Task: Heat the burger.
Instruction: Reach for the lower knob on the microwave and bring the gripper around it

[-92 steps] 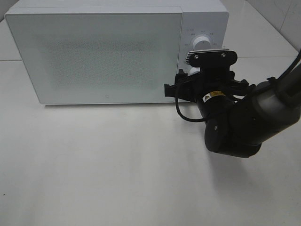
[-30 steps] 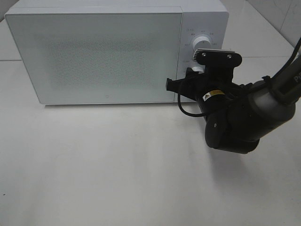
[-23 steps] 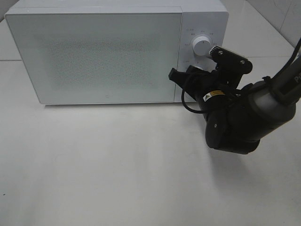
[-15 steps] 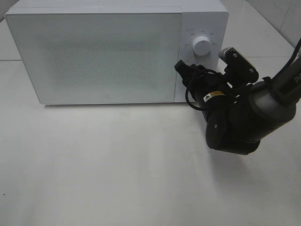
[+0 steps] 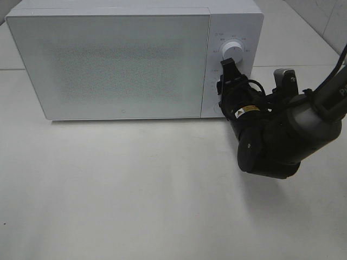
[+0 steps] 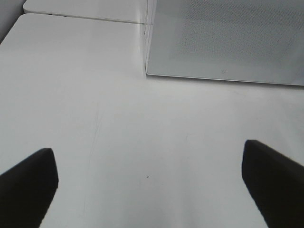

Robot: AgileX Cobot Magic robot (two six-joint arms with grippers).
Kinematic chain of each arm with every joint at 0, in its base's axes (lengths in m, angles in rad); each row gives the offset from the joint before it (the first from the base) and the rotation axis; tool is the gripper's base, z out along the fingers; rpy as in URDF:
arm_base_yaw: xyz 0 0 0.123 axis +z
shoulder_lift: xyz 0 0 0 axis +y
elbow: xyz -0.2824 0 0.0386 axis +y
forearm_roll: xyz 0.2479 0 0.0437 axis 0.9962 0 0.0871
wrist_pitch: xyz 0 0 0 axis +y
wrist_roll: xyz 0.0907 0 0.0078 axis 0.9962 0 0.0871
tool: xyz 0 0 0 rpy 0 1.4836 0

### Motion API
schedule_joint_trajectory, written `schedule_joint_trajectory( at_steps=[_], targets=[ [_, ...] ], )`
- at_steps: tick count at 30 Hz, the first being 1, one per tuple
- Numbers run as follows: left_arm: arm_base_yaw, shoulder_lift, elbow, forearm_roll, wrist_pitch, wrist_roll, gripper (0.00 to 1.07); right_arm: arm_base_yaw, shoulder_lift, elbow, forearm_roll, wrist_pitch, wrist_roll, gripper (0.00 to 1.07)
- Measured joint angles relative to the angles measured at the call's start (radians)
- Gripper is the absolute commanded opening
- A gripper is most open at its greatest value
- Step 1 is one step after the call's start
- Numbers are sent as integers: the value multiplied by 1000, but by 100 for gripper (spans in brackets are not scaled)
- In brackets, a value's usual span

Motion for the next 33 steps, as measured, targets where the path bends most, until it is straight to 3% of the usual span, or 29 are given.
schedule_joint_trajectory(
  at_steps=[19,33],
  targets=[
    [0,0,0,0,0,0,98,1,0,-1,25,7,450,3],
    [0,0,0,0,0,0,98,2,0,-1,25,7,472,5]
  ],
)
